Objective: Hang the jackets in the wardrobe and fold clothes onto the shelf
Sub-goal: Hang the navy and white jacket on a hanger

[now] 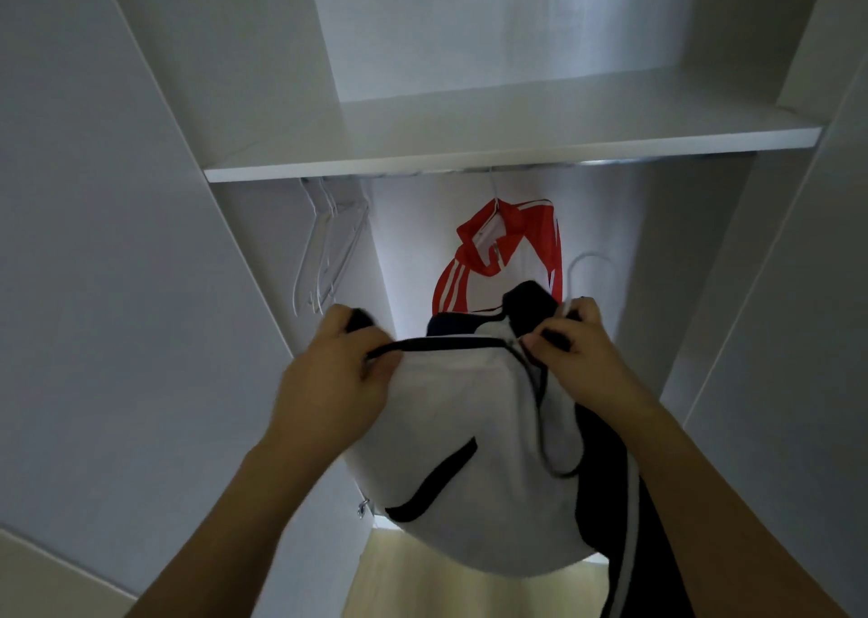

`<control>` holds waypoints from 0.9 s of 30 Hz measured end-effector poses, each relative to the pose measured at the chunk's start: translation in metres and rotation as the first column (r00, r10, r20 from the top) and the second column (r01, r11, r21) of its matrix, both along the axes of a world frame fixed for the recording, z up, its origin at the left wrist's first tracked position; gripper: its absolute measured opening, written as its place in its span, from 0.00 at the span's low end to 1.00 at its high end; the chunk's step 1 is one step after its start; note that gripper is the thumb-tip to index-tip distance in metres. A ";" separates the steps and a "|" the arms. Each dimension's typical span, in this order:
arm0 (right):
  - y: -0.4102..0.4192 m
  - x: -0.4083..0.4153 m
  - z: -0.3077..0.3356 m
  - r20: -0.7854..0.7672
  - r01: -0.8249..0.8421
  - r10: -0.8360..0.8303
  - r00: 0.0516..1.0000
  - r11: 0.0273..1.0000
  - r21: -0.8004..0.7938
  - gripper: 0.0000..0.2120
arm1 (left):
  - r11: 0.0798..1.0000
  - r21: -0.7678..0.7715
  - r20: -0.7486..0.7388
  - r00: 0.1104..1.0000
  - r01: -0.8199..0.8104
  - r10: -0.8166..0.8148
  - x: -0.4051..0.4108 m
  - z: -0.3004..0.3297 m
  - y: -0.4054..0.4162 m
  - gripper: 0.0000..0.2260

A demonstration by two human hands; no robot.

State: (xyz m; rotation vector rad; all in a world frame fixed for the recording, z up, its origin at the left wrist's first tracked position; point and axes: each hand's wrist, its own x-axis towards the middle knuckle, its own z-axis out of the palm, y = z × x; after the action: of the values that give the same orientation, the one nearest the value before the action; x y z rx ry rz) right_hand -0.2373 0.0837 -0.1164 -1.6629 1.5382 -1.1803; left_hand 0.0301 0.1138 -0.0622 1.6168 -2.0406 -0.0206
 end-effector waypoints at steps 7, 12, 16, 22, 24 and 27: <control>-0.003 0.017 0.022 0.084 -0.166 0.168 0.982 0.986 -0.028 0.14 | 0.992 0.120 0.391 0.920 -0.040 -0.010 -0.026 -0.018 -0.006 0.21; -0.009 0.018 0.024 -0.217 -0.173 0.144 0.965 0.977 -0.121 0.10 | 0.942 0.285 0.133 0.966 0.178 -0.223 -0.055 -0.022 -0.007 0.16; -0.016 -0.011 0.025 -0.269 -0.068 0.039 0.962 0.993 -0.099 0.08 | 0.897 0.394 0.176 0.942 0.200 -0.287 -0.008 -0.022 0.013 0.15; -0.016 0.007 0.033 -0.024 -0.126 0.126 0.992 0.992 0.018 0.17 | 0.850 0.466 -0.097 0.969 0.245 -0.226 -0.034 -0.021 -0.011 0.09; -0.015 0.019 0.029 -0.067 -0.167 0.167 0.984 0.986 0.014 0.16 | 0.863 0.408 -0.204 0.951 0.297 -0.231 -0.060 -0.025 -0.020 0.12; -0.015 0.016 0.025 -0.096 -0.154 0.155 0.983 0.988 0.018 0.13 | 0.861 0.363 -0.240 0.929 0.356 -0.283 -0.068 -0.029 -0.018 0.13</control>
State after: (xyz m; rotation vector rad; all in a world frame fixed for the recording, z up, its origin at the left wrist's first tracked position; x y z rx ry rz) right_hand -0.2208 0.0692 -0.0914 -1.8203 1.4408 -1.0220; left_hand -0.0378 0.0953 -0.0908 1.4062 -2.2371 -0.7257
